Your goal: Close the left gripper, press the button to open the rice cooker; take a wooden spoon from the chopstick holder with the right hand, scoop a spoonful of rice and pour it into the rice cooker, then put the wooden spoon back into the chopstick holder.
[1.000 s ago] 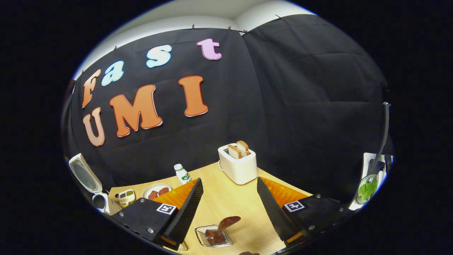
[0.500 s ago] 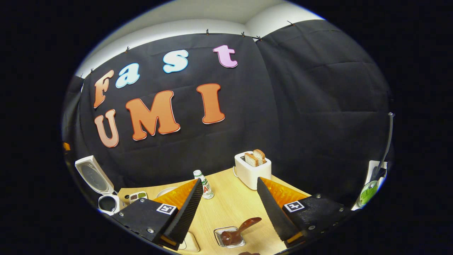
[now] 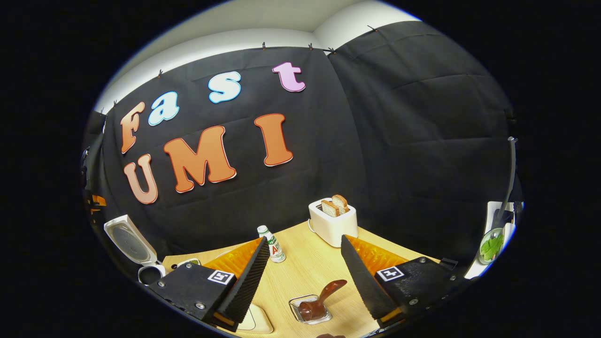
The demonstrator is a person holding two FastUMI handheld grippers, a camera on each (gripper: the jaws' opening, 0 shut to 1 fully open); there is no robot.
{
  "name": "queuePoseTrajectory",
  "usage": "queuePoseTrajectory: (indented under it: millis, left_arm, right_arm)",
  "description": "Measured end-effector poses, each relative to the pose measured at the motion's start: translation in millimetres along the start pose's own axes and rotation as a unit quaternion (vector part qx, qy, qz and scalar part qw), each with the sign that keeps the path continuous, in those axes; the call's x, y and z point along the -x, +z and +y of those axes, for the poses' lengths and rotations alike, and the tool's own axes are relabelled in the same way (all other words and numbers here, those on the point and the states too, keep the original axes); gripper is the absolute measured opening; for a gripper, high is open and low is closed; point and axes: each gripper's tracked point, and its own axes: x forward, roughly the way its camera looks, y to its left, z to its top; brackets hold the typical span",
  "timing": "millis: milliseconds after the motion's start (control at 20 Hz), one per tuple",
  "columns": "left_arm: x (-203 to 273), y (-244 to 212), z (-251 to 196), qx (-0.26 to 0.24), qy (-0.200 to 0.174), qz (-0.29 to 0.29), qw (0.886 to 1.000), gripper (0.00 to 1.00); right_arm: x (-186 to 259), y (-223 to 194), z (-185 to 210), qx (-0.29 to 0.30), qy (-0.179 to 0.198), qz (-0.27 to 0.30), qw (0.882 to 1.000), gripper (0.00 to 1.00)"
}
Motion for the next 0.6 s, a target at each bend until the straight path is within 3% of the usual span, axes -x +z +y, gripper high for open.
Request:
queuePoseTrajectory:
  millis: [600]
  left_arm:
    - [-74, -20, -14, -0.019, -0.002, 0.049, 0.999, 0.98]
  right_arm:
    - [22, -9, -2, -0.002, -0.011, 0.003, 1.0, 0.95]
